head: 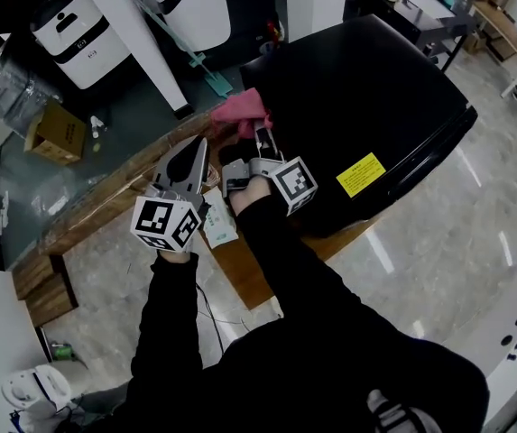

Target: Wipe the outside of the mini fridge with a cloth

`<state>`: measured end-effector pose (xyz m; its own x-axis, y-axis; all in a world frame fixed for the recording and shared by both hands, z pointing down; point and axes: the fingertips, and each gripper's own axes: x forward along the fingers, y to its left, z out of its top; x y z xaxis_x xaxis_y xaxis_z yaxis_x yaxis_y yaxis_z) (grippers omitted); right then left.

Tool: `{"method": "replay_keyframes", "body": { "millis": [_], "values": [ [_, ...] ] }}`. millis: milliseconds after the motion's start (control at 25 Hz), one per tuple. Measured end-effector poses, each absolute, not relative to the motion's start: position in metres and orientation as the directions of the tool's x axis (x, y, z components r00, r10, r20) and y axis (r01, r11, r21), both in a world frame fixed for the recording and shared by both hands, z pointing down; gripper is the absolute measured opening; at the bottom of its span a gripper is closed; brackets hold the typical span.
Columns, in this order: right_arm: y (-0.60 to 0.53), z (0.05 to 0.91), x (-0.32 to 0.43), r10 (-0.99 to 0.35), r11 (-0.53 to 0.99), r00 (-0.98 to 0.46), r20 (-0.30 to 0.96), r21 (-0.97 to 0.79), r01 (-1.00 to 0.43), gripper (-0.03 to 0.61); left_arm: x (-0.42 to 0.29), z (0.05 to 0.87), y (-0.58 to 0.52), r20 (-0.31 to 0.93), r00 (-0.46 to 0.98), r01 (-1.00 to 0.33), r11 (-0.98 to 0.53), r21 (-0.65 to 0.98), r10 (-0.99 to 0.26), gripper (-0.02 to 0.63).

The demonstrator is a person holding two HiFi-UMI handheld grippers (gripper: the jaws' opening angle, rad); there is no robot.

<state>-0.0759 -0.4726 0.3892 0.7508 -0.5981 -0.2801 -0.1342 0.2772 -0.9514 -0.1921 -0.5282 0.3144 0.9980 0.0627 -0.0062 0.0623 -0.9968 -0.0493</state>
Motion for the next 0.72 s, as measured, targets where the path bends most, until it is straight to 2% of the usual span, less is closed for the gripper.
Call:
{"method": "replay_keyframes", "body": {
  "millis": [200,480,720],
  "values": [
    [-0.477,0.437,-0.073,-0.606,0.254,0.774,-0.186,-0.967,-0.034,0.075,-0.174,0.356,-0.536,0.076,0.994,0.078,-0.996,-0.047,0.074,0.006],
    [-0.481,0.549,-0.068,-0.625,0.108,0.781,-0.011,-0.991,0.073,0.074,-0.151,0.449,-0.548,0.208,0.975,0.08,-0.997,-0.005,0.078,0.006],
    [-0.479,0.633,-0.067,-0.629,0.037,0.772,0.087,-0.989,0.142,0.072,-0.138,0.537,-0.54,0.336,0.934,0.118,-0.993,0.028,0.12,0.006]
  ]
}}
